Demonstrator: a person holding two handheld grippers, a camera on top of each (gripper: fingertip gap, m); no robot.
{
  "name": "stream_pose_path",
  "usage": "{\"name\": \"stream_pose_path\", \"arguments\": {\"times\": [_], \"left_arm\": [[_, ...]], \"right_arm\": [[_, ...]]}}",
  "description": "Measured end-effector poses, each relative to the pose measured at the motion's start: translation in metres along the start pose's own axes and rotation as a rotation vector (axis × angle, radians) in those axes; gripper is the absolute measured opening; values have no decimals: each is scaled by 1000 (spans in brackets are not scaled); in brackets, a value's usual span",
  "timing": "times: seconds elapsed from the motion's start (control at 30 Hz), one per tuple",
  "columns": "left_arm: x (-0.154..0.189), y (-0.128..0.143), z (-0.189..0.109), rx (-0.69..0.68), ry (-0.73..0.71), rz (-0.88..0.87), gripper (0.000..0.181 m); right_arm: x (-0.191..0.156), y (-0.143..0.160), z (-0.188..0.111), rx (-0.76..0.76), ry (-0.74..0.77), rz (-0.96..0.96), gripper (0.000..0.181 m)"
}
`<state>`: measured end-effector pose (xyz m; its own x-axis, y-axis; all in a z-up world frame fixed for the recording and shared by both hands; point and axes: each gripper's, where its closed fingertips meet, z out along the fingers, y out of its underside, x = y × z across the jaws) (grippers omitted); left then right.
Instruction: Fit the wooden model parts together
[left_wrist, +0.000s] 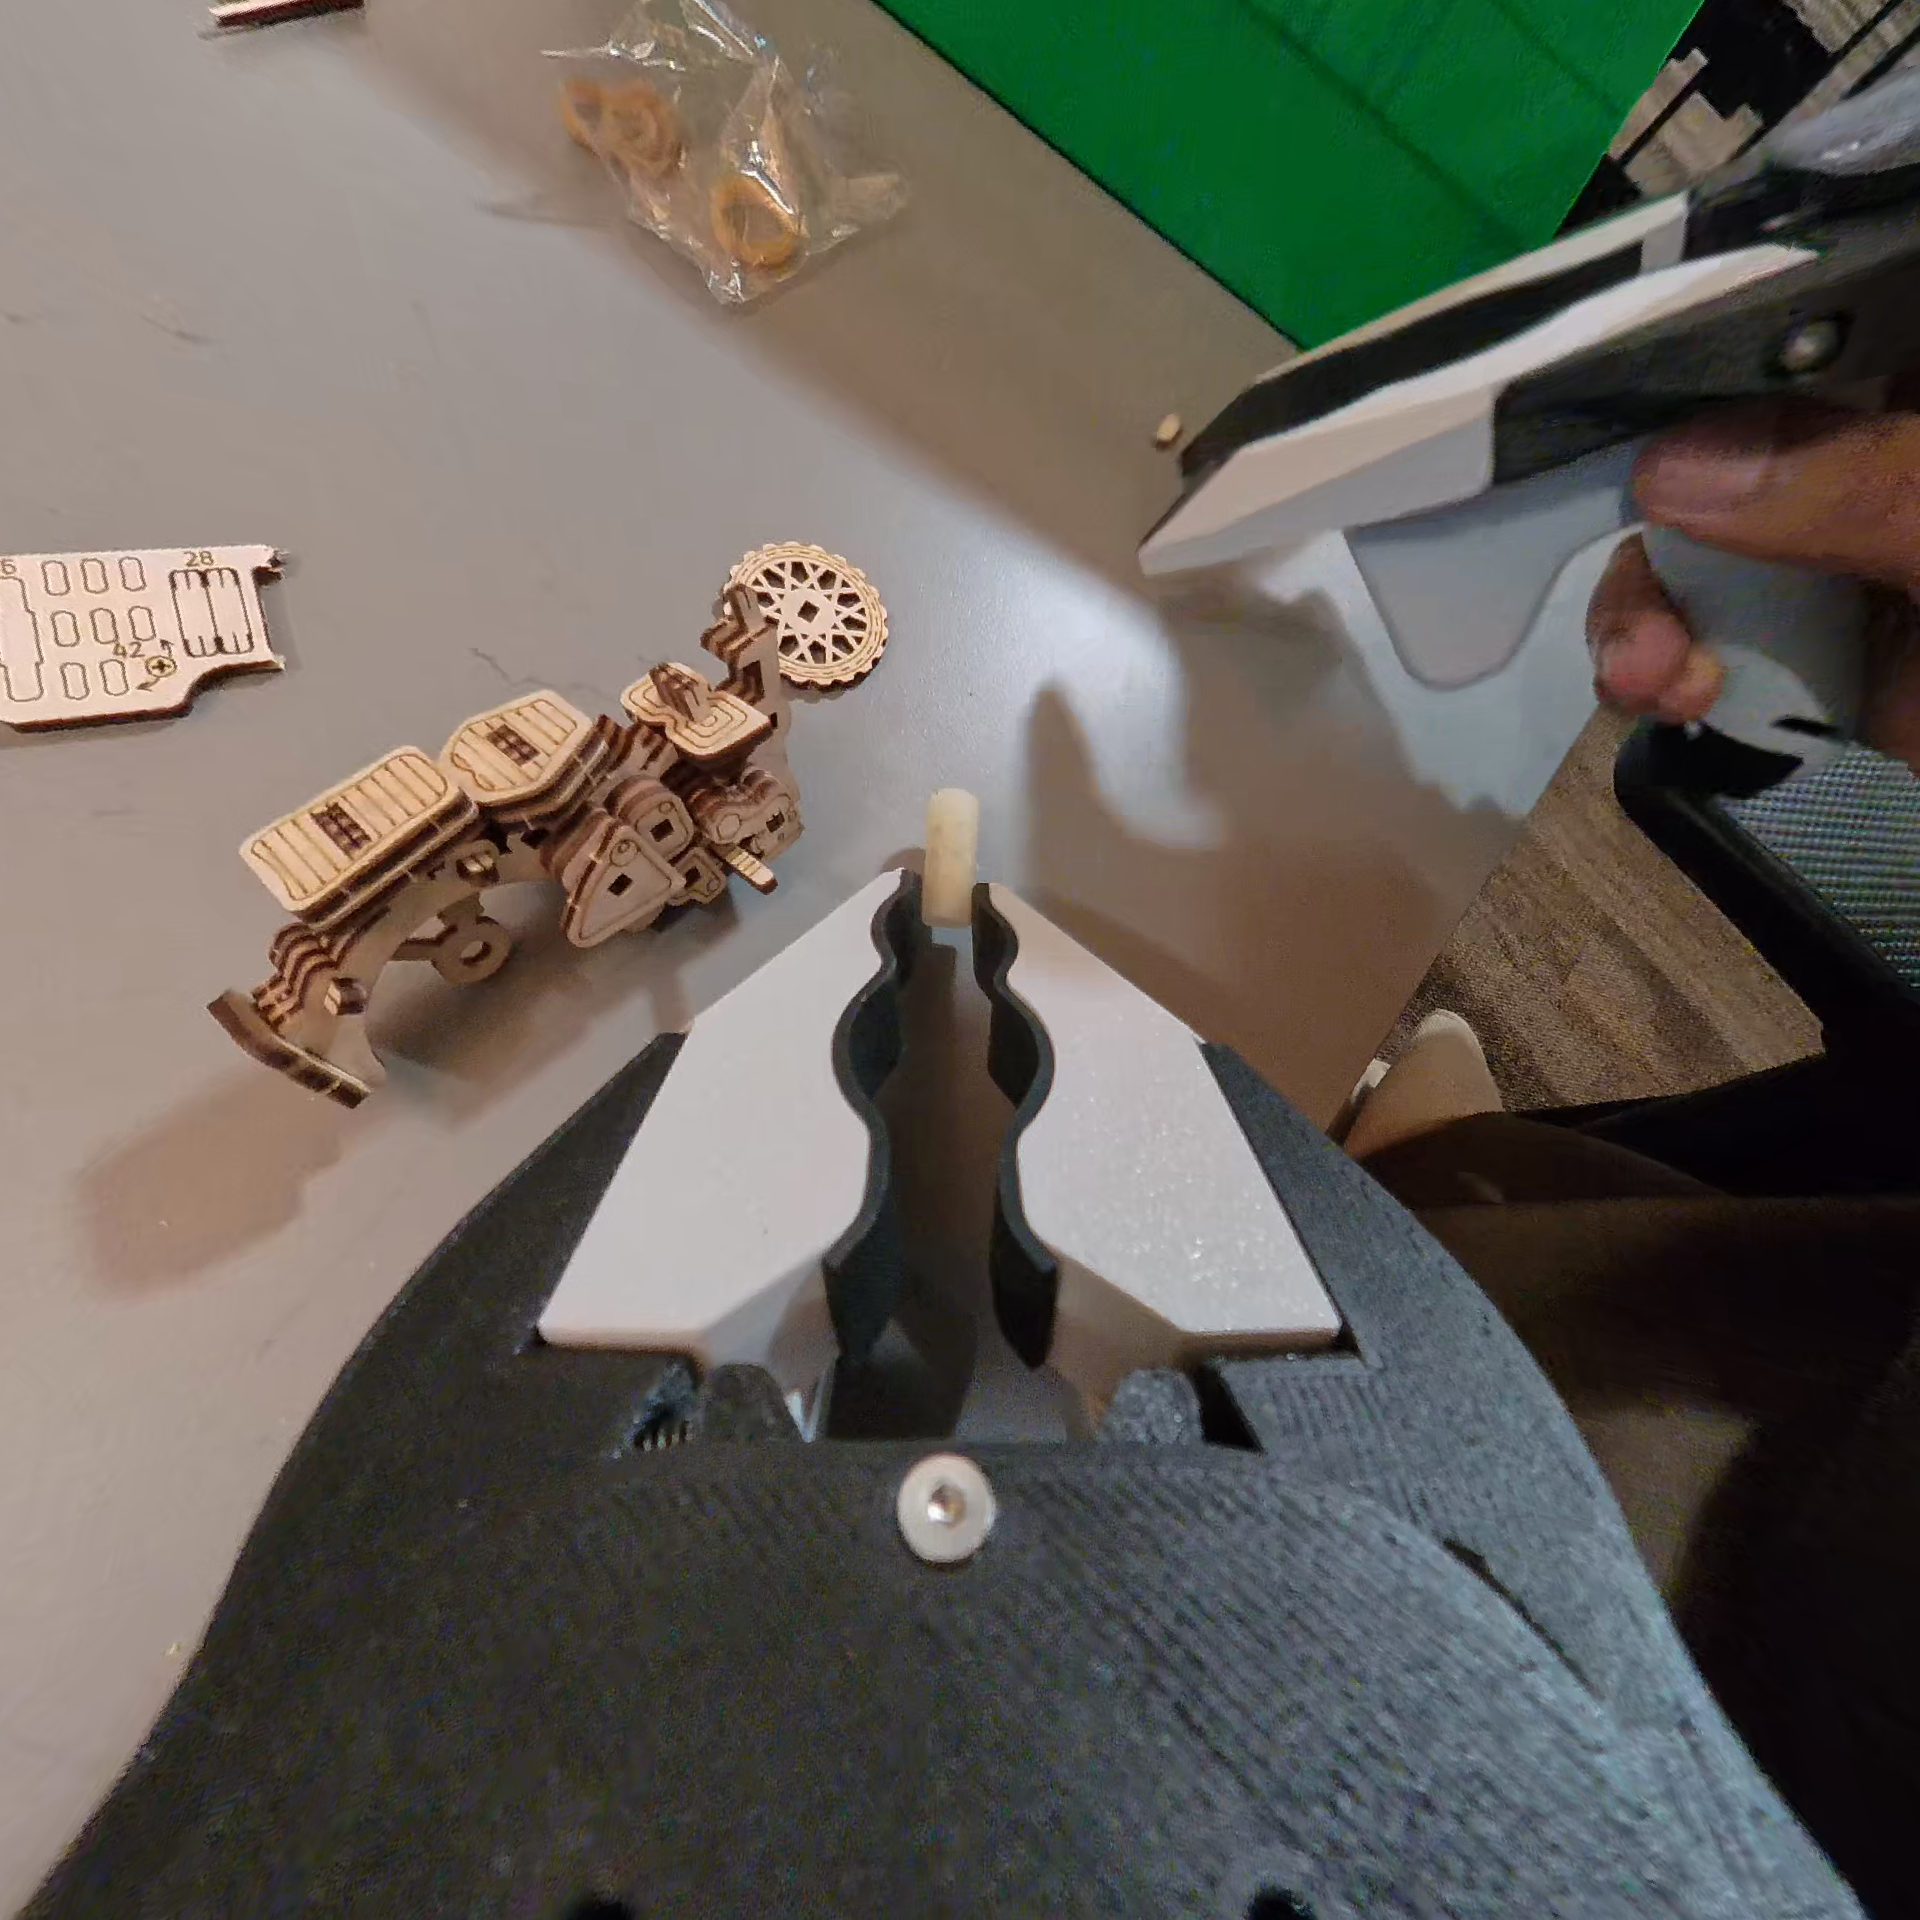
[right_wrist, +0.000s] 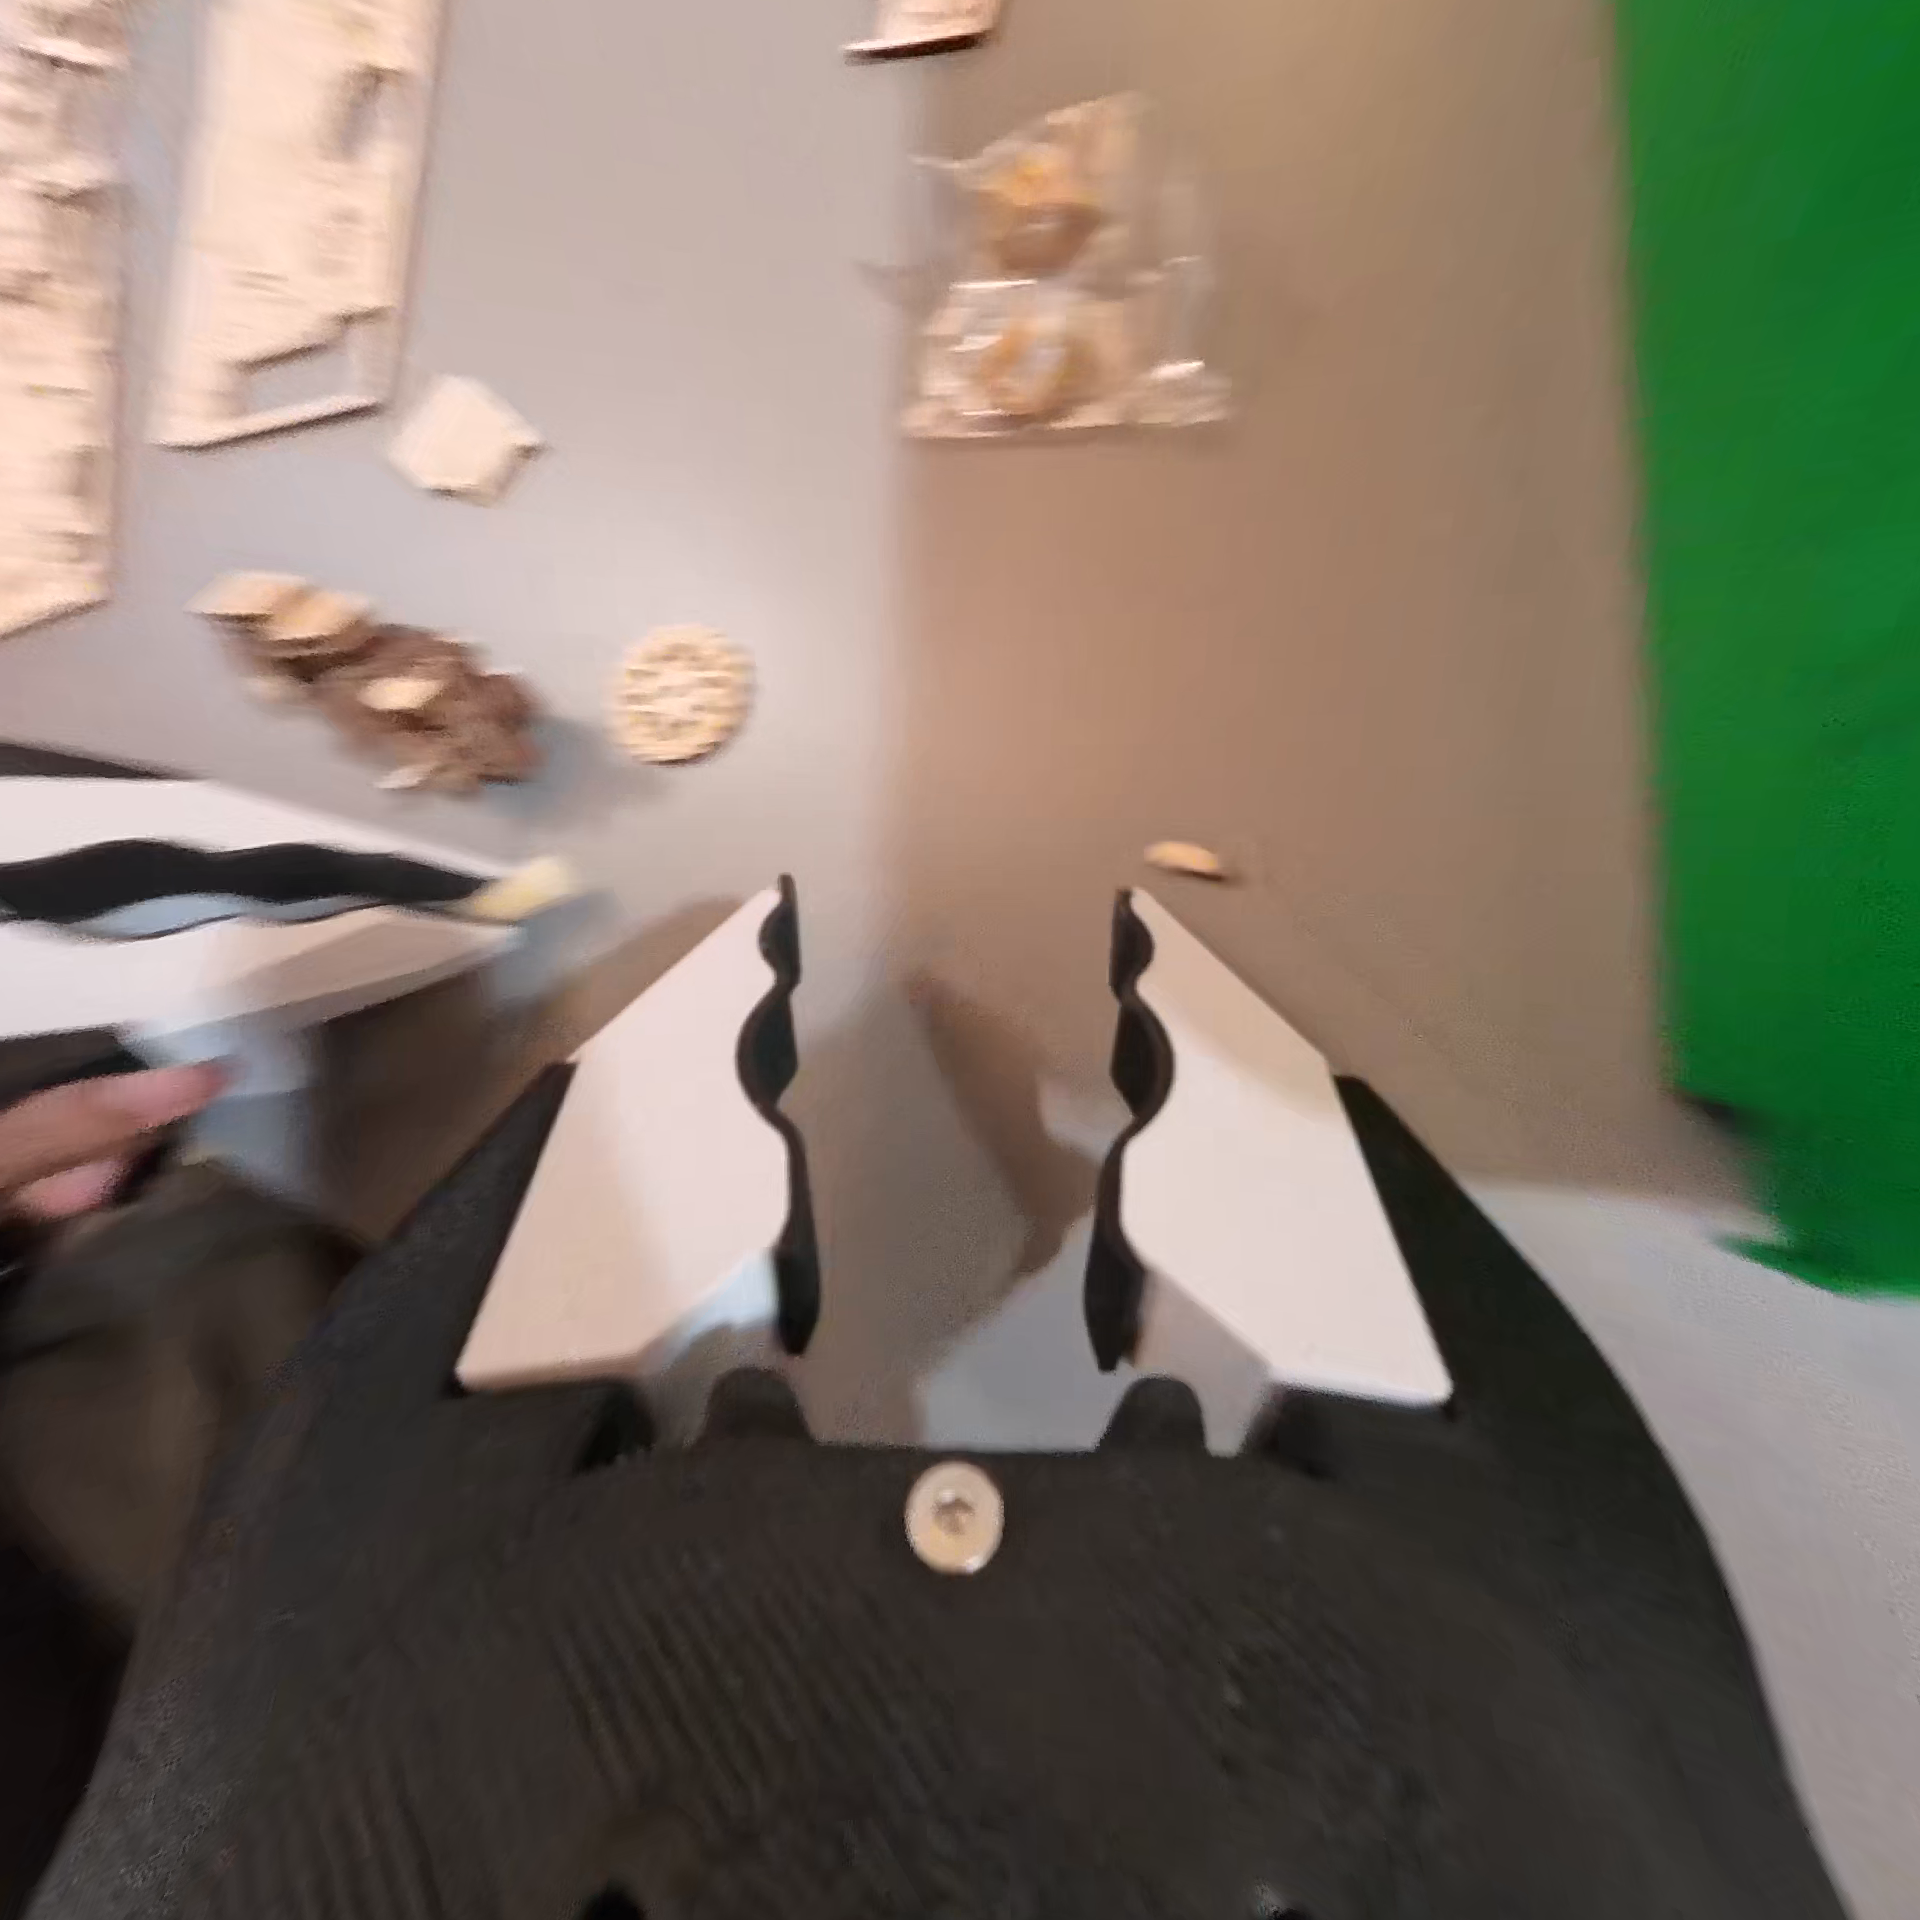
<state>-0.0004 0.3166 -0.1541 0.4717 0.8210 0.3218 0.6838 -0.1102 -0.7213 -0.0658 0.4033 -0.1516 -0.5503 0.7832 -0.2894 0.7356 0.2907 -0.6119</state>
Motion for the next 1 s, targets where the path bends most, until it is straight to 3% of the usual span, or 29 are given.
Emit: {"name": "stream_pose_path", "arguments": {"times": [0.07, 0.13, 0.3, 0.43, 0.5, 0.63, 0.77, 0.9, 1.0], "left_arm": [[0, 0, 0, 1, 4, -6, 9], [0, -1, -1, 5, 7, -10, 9], [0, 0, 0, 0, 2, -1, 9], [2, 0, 1, -7, 17, -4, 9], [3, 0, 1, -9, 25, -5, 9], [3, 0, 1, -8, 29, -9, 9], [2, 0, 1, -4, 36, -22, 8], [2, 0, 1, -2, 36, -22, 9], [2, 0, 1, -5, 39, -24, 9]], "right_arm": [[-38, 1, -1, 4, -209, -5, 60], [-40, -5, -8, 49, -232, -74, 54], [-6, -19, -18, 156, -18, -138, 37], [26, -10, -11, 55, 230, -287, 42], [34, -1, -4, -24, 272, -327, 44], [19, 1, 3, -45, 164, -280, 37], [-37, -4, 3, 7, -190, -176, 43], [-19, -27, -15, 148, -143, -226, 43], [-26, -18, -14, 120, -222, -288, 41]]}}
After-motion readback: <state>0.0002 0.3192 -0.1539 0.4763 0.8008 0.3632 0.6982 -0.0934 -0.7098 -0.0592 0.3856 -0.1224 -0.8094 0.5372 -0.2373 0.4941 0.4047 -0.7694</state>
